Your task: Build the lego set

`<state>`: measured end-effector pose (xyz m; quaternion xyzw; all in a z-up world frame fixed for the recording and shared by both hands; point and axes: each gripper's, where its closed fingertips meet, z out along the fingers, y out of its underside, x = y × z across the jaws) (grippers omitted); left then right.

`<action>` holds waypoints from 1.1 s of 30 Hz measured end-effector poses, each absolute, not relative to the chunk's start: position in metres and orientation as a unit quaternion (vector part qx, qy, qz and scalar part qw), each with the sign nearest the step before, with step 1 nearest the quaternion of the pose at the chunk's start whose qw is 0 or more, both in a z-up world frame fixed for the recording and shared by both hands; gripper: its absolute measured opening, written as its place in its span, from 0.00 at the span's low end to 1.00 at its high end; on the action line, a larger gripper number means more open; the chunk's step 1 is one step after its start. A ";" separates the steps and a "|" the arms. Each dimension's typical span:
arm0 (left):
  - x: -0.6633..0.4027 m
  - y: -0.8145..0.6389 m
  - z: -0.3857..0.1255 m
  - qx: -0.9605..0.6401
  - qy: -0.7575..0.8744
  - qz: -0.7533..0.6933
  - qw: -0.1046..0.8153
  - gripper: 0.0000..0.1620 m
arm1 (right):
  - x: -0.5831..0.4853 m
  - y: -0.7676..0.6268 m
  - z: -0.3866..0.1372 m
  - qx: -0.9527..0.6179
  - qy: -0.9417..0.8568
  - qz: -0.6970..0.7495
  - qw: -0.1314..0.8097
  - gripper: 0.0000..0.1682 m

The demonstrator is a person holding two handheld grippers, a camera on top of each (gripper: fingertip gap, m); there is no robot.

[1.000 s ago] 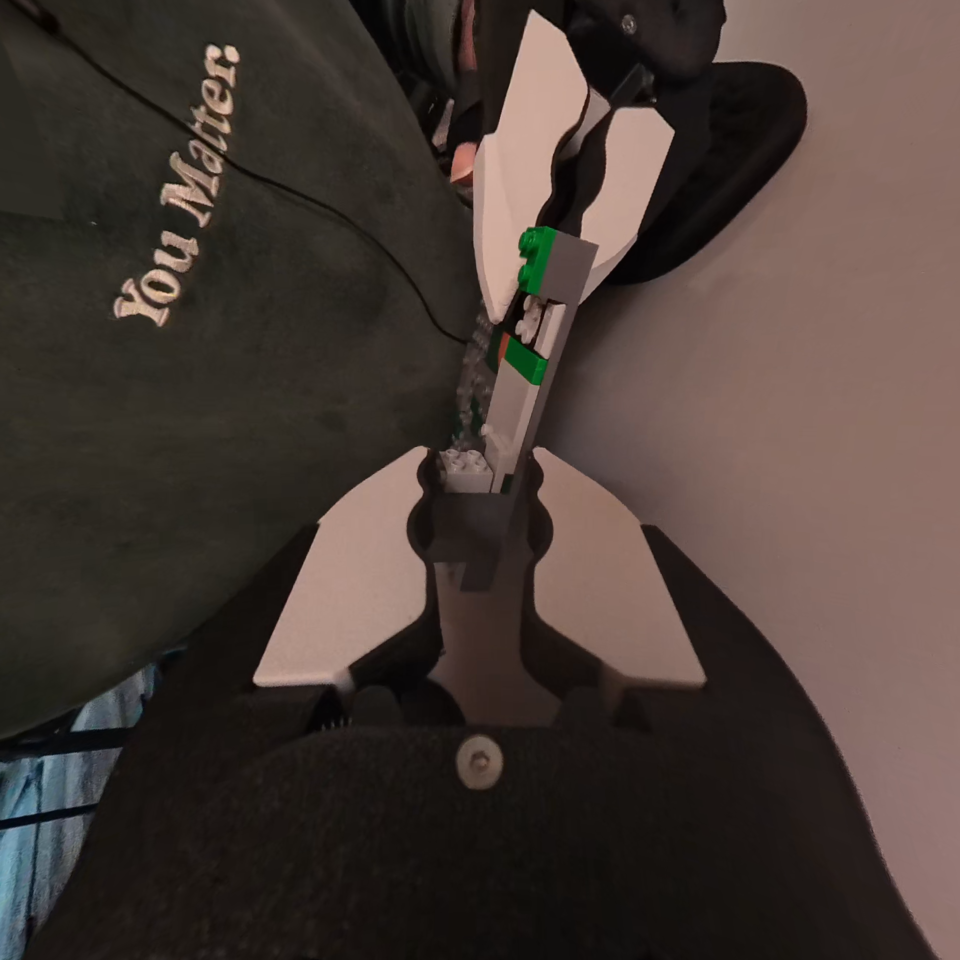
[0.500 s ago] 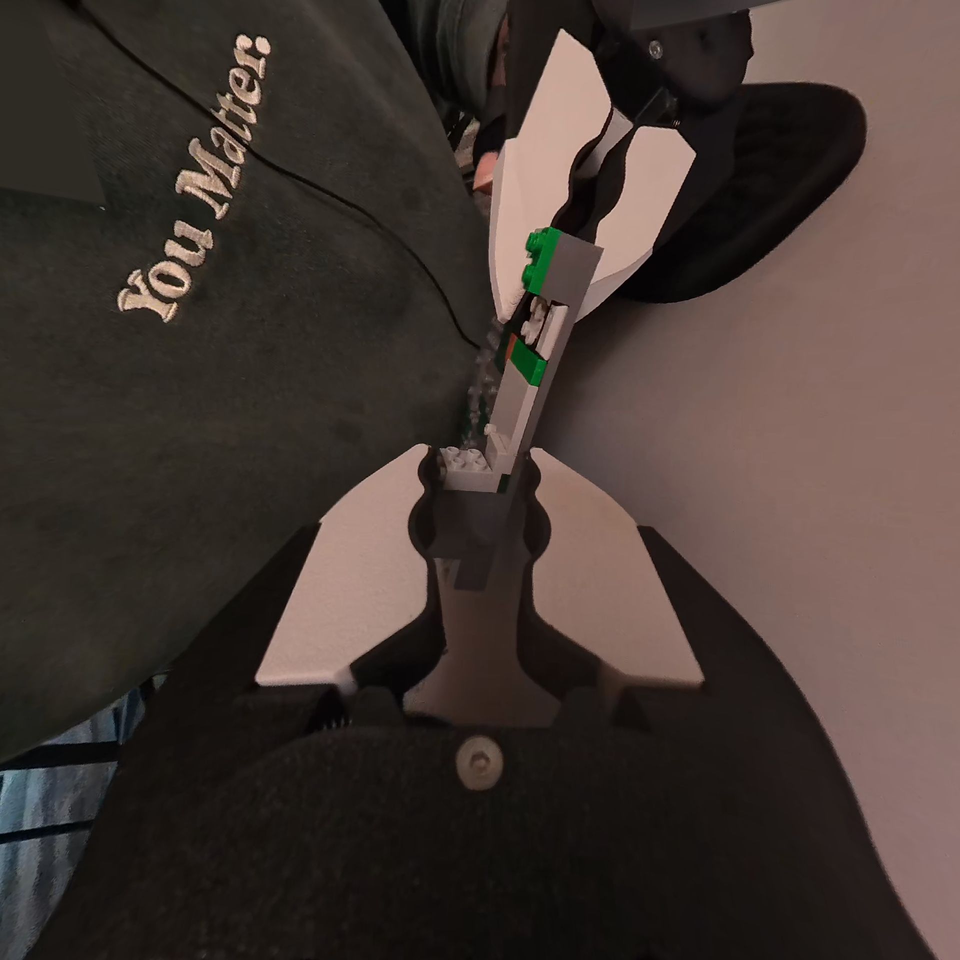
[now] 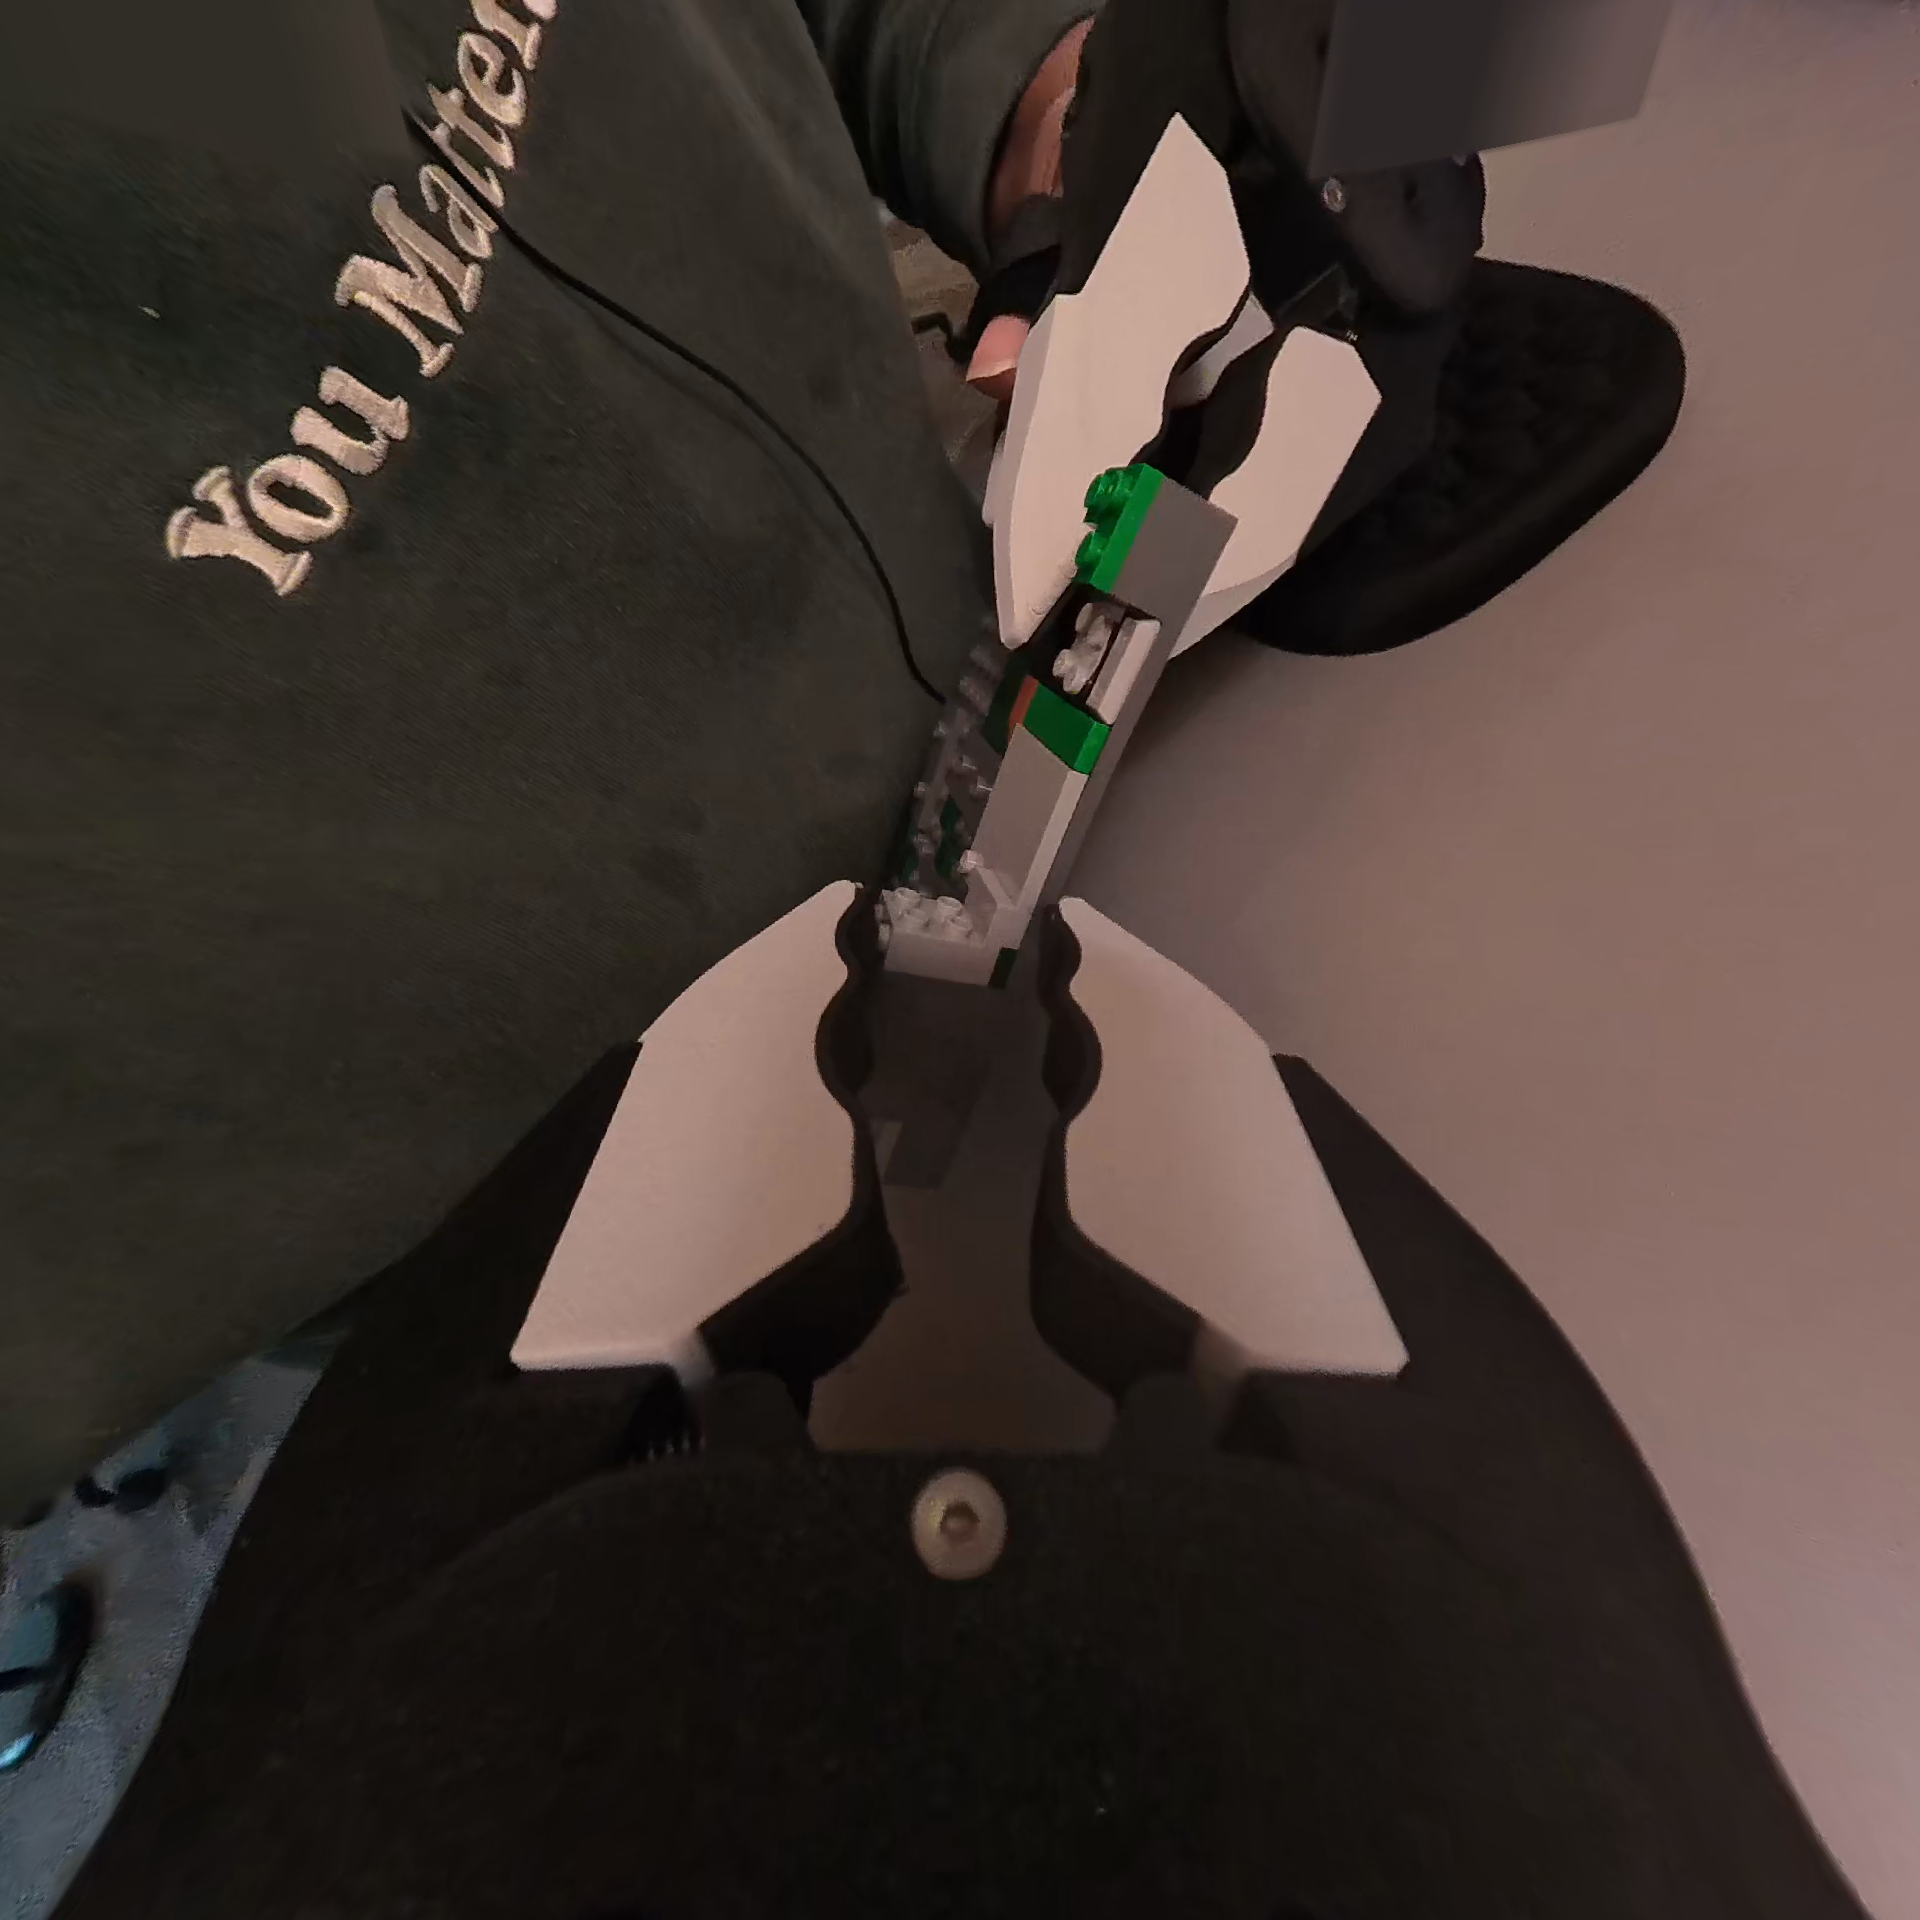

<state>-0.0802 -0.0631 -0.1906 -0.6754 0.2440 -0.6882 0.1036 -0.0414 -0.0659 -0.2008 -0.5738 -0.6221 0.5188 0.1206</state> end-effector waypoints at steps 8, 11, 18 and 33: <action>-0.084 -0.049 -0.182 -0.660 0.284 -0.672 0.178 0.05 | -0.046 -0.052 -0.182 -0.583 -0.639 0.481 0.141 0.21; -0.084 -0.043 -0.177 -0.653 0.277 -0.677 0.196 0.04 | -0.044 -0.046 -0.174 -0.583 -0.648 0.468 0.145 0.25; -0.085 -0.036 -0.167 -0.640 0.287 -0.667 0.250 0.05 | -0.047 -0.045 -0.172 -0.624 -0.599 0.491 0.098 0.19; -0.091 -0.026 -0.166 -0.634 0.269 -0.672 0.271 0.04 | -0.051 -0.041 -0.173 -0.628 -0.615 0.464 0.111 0.18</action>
